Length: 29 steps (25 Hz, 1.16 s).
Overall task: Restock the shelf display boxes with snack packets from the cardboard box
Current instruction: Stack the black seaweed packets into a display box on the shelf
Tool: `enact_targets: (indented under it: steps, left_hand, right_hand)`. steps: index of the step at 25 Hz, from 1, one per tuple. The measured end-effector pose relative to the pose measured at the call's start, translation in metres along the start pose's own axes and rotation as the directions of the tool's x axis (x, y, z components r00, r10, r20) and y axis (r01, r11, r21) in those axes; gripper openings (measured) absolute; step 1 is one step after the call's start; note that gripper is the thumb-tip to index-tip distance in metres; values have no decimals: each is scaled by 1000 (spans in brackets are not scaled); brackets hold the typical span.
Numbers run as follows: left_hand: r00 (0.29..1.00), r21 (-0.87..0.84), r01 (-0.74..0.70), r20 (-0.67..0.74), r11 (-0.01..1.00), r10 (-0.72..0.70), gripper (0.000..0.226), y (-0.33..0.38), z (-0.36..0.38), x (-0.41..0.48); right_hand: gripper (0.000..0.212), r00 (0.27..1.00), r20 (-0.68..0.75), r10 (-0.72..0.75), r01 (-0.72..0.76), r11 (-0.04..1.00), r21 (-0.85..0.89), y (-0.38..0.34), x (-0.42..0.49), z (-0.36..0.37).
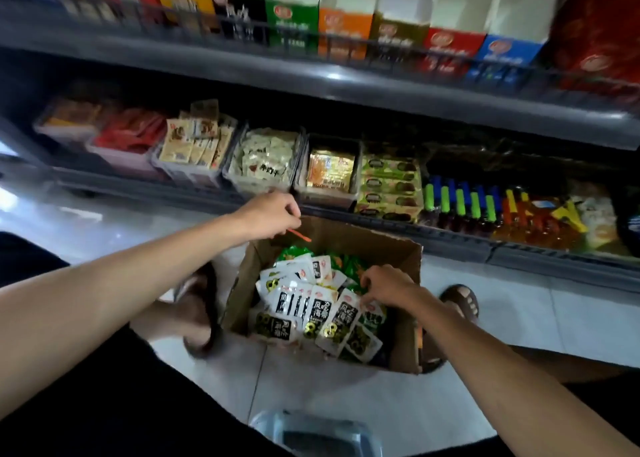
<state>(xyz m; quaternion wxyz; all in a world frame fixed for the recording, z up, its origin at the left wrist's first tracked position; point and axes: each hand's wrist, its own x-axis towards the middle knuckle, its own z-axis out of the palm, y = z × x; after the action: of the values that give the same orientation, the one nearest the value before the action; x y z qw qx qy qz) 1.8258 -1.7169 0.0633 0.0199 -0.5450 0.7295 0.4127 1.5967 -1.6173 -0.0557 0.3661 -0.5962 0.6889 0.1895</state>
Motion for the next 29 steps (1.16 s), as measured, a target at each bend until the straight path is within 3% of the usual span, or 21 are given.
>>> enact_targets:
  steps: [3,7,10,15,18,21,23,29]
  left_hand:
    - [991,97,124,-52,988,-120,33,-36,21,25]
    - [950,233,302,6,925,-312,68,-84,41,56]
    - [926,255,329,101,909,-363,66,-102,51,66]
    - [934,237,295,135,926,-332,56,-104,59,70]
    - [936,252,292,123,923,-329,45,-104,60,69]
    - [938,275,282,121,919,-324,42,-104,62,69]
    - [939,267,281,122,922,-322,41,-104,61,69]
    - [943,269,272,115,924,-311,39,-106,62,70]
  right_hand:
    - [60,1000,2,23,-23,1000,3,0,45,42]
    - [72,996,-64,59,-61,997,-38,3,86,100]
    - [68,976,-199,91,-95,995,-11,8,95,113]
    - [36,959,-270,88,-83,996,30,13,97,111]
    - [17,961,-272,-39,73,991,112,18,94,100]
    - [19,928,-291,-231,276,954,121,10,100,87]
    - [18,915,-283,-286,330,936,120,-5,107,93]
    - [26,929,-364,-64,146,969,201,-21,113,124]
